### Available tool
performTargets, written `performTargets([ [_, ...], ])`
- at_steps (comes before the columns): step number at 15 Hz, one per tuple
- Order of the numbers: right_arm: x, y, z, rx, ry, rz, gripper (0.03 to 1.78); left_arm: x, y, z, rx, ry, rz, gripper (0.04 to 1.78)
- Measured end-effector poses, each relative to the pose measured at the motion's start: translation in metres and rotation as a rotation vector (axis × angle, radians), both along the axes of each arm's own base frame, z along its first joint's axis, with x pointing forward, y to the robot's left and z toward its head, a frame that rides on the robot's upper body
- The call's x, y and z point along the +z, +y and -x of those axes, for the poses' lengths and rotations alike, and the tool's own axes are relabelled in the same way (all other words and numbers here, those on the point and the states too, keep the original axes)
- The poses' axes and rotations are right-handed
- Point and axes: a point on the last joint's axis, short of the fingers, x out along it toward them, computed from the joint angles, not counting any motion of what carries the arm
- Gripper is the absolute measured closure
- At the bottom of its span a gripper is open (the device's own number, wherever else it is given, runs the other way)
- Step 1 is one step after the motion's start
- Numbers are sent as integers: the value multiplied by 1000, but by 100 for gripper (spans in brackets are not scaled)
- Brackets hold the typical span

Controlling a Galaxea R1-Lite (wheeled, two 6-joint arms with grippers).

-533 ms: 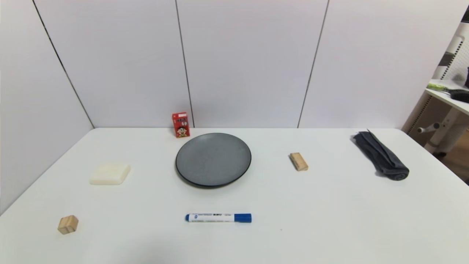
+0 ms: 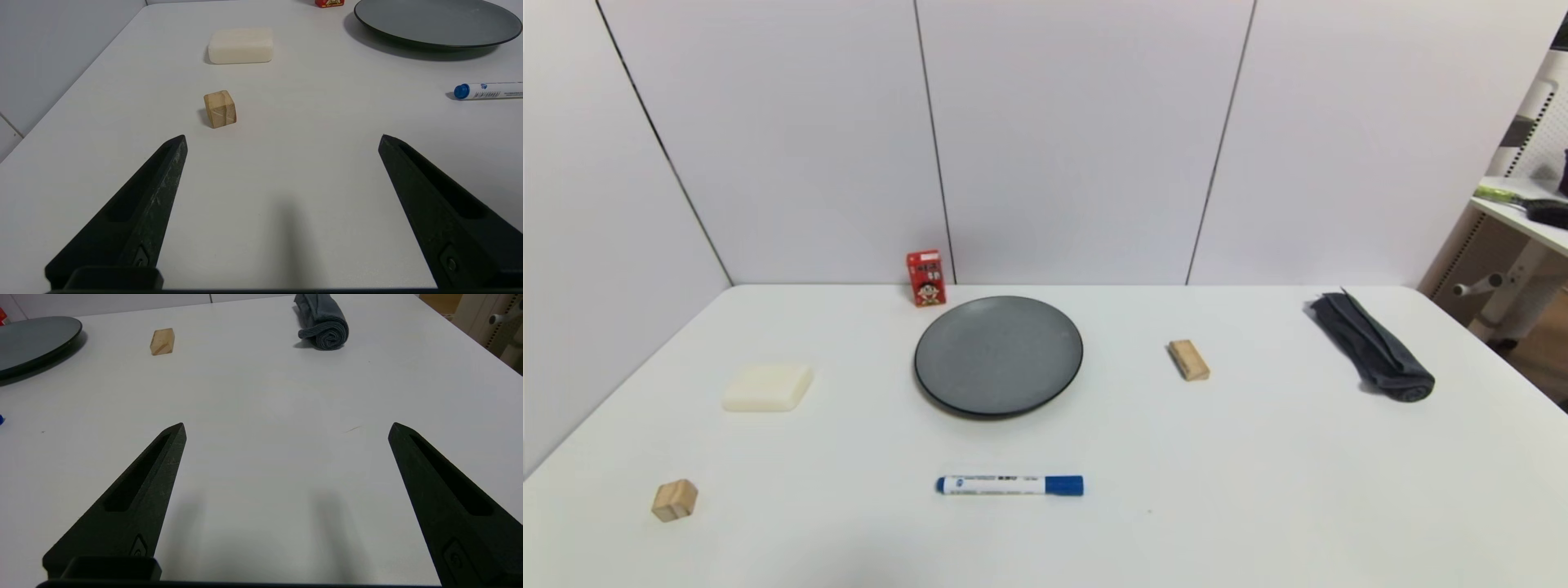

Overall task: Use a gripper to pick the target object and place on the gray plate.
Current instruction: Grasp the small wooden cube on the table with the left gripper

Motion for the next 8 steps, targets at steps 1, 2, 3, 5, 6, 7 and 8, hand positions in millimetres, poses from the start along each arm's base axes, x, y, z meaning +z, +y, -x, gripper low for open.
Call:
performTargets([
  [1, 0, 0, 0, 0, 0, 0, 10, 0, 0, 0, 0, 0, -1, 13],
  [2, 0, 0, 0, 0, 1, 0, 10, 0, 0, 0, 0, 0, -4, 13],
  [3, 0, 0, 0, 0, 0, 0, 10, 0, 0, 0, -1, 0, -7, 13],
  [5, 0, 0, 0, 0, 0, 0, 10, 0, 0, 0, -1, 0, -12, 13],
  [6, 0, 0, 0, 0, 1, 0, 10, 0, 0, 0, -1, 2, -8, 13],
  [7, 0, 0, 0, 0, 1, 0, 10, 1, 0, -1, -1, 8, -6, 13],
  [8, 0, 0, 0, 0, 1, 0, 10, 6, 0, -1, -2, 18, -8, 13],
])
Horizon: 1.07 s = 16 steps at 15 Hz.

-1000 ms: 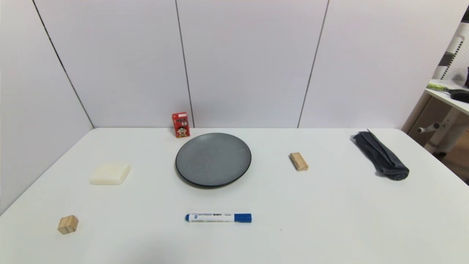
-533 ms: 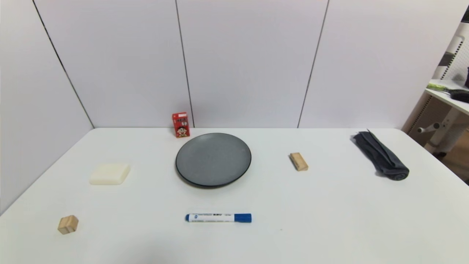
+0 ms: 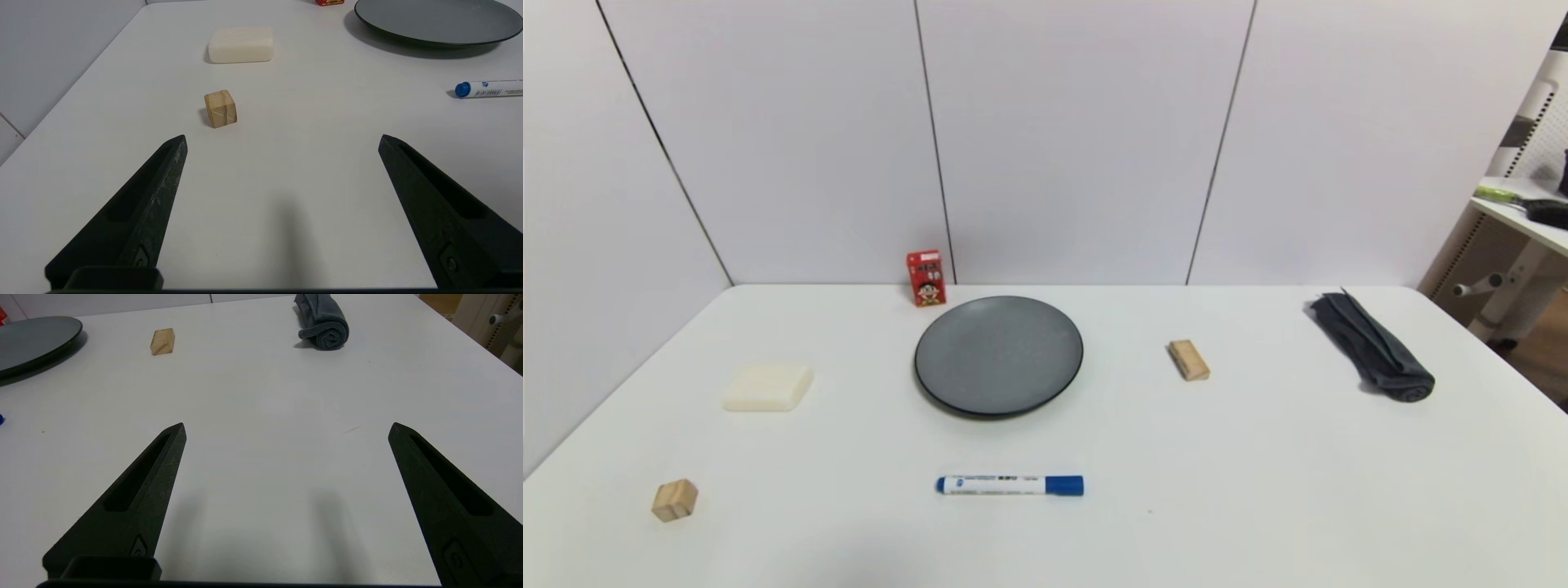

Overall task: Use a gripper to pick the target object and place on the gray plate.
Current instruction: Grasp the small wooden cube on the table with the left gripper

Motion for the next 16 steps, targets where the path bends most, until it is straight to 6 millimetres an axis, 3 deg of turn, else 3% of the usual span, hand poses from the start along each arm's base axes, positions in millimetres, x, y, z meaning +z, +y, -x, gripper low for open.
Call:
performTargets([
  [3, 0, 0, 0, 0, 0, 0, 10, 37, 0, -5, -1, 21, -20, 13],
  [8, 0, 0, 0, 0, 0, 0, 10, 147, 1, -27, 79, 46, -43, 13],
  [10, 0, 0, 0, 0, 0, 0, 10, 177, 3, -44, 118, 111, -46, 13],
  [12, 0, 0, 0, 0, 0, 0, 10, 195, 5, -64, 150, 217, -42, 13],
  [16, 0, 0, 0, 0, 0, 0, 10, 188, 14, -99, 229, 506, -12, 13],
])
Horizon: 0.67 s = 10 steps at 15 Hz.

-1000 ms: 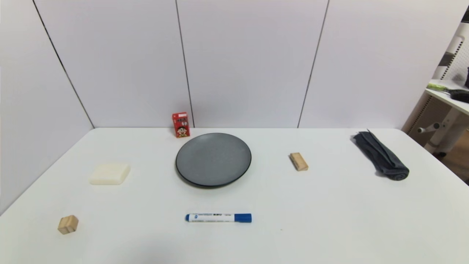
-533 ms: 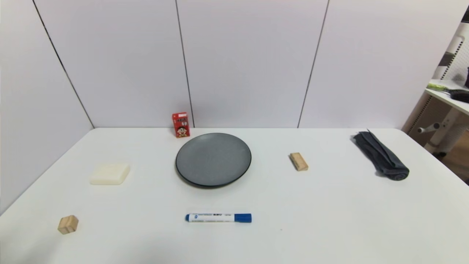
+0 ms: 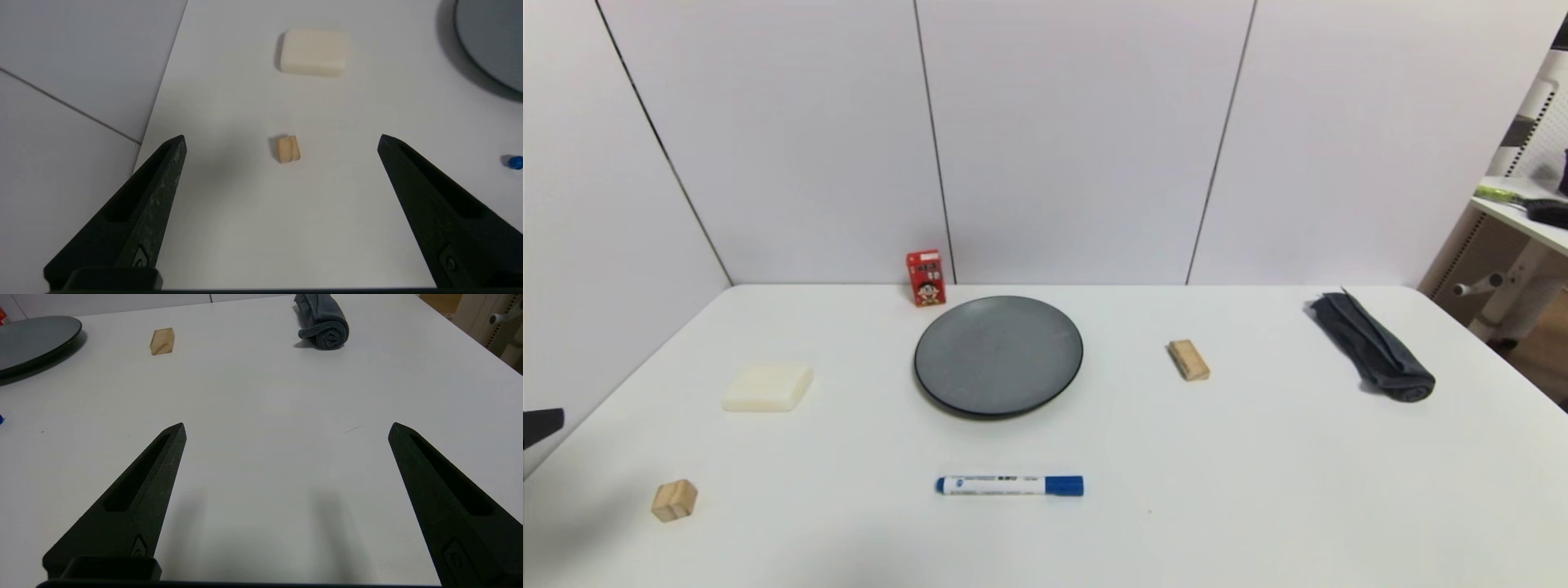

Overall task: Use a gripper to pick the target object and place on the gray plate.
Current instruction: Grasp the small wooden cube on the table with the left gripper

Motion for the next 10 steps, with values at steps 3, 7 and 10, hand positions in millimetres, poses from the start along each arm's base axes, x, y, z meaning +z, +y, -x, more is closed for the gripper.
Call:
performTargets([
  [3, 0, 0, 0, 1, 0, 0, 10, -10, 5, -22, 53, 108, 72, 13],
  [7, 0, 0, 0, 1, 0, 0, 10, -29, 10, -45, 127, 236, 177, 13],
  [10, 0, 0, 0, 0, 0, 0, 10, -44, 12, -59, 199, 305, 261, 13],
])
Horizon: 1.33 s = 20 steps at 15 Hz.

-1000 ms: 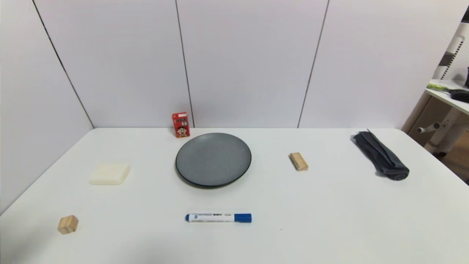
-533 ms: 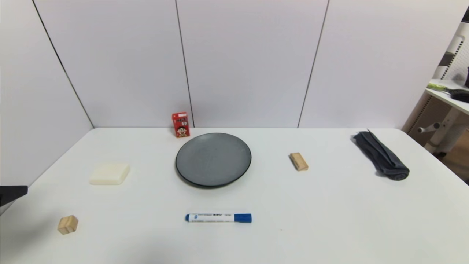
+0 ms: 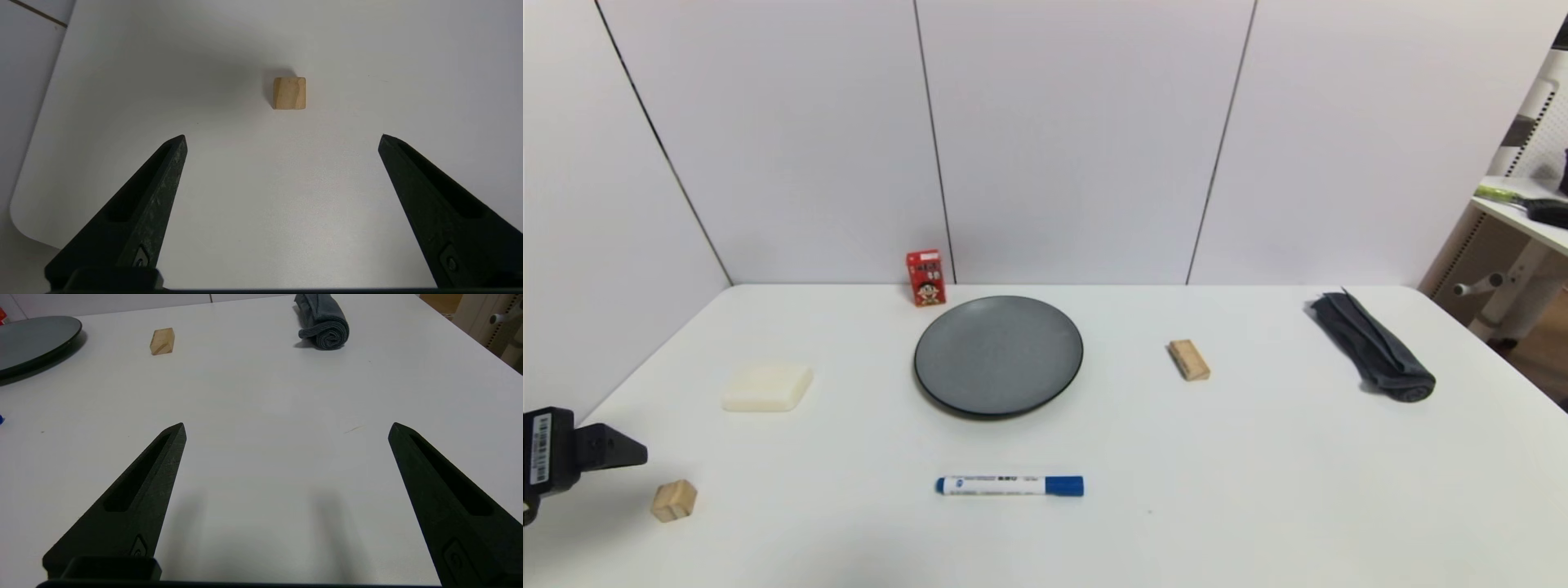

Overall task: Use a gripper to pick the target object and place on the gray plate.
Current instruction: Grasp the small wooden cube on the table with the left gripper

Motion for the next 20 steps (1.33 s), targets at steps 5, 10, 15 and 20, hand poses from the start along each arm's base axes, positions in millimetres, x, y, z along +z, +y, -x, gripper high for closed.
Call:
performTargets([
  [5, 0, 0, 0, 0, 0, 0, 10, -20, 4, -21, 50, 105, 54, 13],
  [10, 0, 0, 0, 0, 0, 0, 10, -40, 8, -39, 59, 194, 70, 13],
  [15, 0, 0, 0, 0, 0, 0, 10, -55, 14, -71, 62, 173, 68, 13],
  [20, 0, 0, 0, 0, 0, 0, 10, -67, 16, -81, 68, 220, 79, 13],
])
